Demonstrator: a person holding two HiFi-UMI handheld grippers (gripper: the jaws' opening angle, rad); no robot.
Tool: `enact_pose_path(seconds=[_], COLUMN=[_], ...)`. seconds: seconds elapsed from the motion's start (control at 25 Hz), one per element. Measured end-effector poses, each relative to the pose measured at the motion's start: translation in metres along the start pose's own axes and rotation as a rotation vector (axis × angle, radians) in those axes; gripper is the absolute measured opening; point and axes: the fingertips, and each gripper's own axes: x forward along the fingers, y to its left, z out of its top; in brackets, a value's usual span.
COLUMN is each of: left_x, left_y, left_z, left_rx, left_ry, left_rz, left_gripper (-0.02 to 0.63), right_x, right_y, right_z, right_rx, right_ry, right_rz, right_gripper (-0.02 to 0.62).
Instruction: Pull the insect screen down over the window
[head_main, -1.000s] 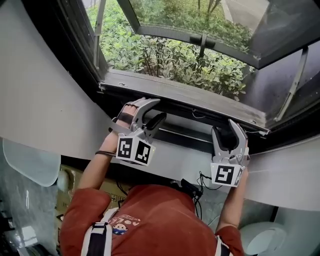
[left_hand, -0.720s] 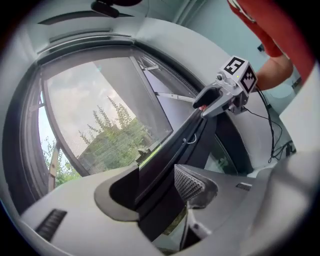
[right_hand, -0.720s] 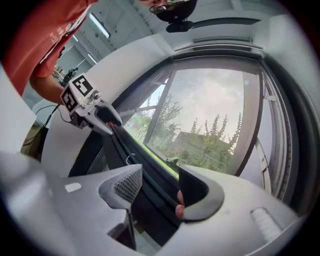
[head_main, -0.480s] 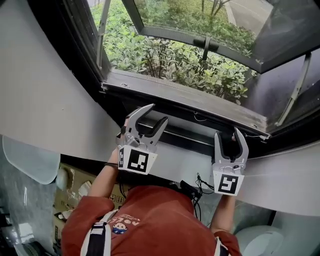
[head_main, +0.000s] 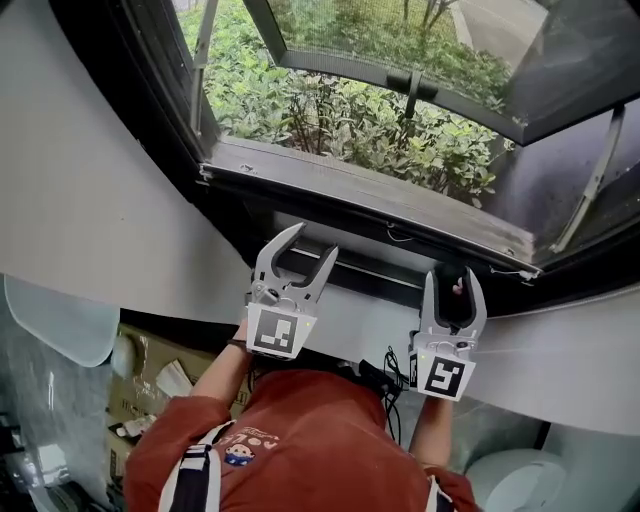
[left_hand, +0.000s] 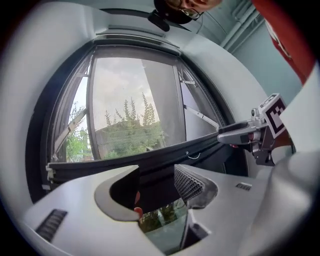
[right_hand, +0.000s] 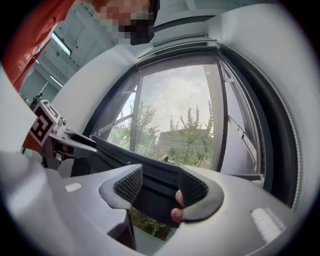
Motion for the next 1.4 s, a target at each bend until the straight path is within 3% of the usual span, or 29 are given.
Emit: enact_pose_path(seconds=[0.2, 0.44, 0.8, 1.08, 1.24, 1.4], left_x=[-0.006, -0.013, -0.017, -0.019, -0.019, -0.019], left_y=[0.0, -0.002, -0.004, -0.001, -0.002, -0.001], left_z=[-0.012, -0.024, -0.031, -0.032, -0.033, -0.032], left_rx=[-0.065, -0.097, -0.083, -0.088, -0.095, -0.074], left_ry=[0.013, 0.028, 0.043, 0.053, 0.052, 0.05], left_rz=[0.041, 0.068, 0.068, 0.087, 0.077, 0.08], left_gripper=[0.221, 0.221, 0.218, 0.038, 0.006, 0.006], right_x=[-0.006, -0.007, -0.008, -0.011, -0.012, -0.012], right_y=[0.0, 0.011, 0.015, 0.012, 0.013, 0.013], right_z=[-0.003, -0.006, -0.016, -0.019, -0.02, -0.019], right_rx=[0.034, 0.046, 0.058, 0.073, 0.081, 0.081], right_ry=[-0.015, -0.021, -0.002, 0.004, 0.007, 0.006], right_rz=[-0.048, -0.034, -0.036, -0.046, -0.048, -0.048], right_gripper=[0.235, 0.235, 0.23, 0.066, 0.011, 0.011])
